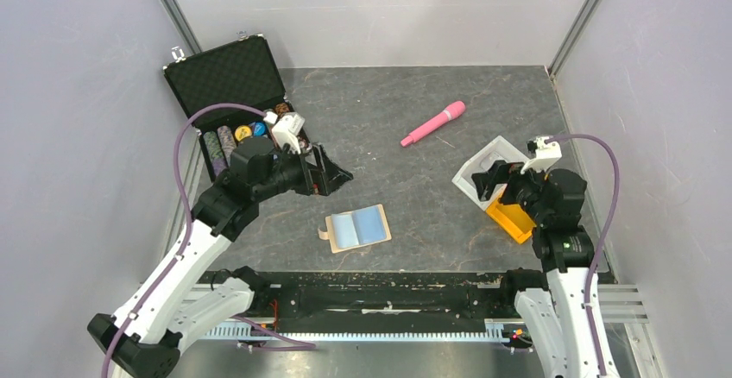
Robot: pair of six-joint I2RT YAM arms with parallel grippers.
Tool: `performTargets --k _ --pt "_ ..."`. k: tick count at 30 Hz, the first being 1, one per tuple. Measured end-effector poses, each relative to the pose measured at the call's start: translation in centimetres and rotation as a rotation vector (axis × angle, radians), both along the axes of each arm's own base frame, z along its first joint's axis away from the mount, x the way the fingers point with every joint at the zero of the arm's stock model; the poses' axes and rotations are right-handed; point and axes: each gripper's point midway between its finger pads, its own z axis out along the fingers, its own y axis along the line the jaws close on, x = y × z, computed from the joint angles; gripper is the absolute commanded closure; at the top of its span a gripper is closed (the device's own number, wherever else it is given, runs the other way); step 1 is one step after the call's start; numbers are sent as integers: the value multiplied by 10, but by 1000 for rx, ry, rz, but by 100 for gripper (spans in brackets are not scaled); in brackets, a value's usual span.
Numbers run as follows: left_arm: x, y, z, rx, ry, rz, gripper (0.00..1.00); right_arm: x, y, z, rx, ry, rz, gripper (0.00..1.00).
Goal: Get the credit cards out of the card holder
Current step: Reset both arms
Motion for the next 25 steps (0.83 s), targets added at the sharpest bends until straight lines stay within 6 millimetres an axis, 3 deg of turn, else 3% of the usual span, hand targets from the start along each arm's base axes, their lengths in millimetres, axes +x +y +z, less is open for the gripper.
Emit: performTargets --k 5,11,18,25 --pt "4 6 -5 -10 -39 42 0 -11 23 13 61 -40 126 2" --pt "3 9 -9 -23 -45 69 0 -20 37 22 109 -61 196 2" --pt "-1 13 4 -49 -91 75 0 -23 43 24 137 -65 223 2" --pt "-1 13 5 -52 -94 76 0 -24 44 24 148 -65 222 2"
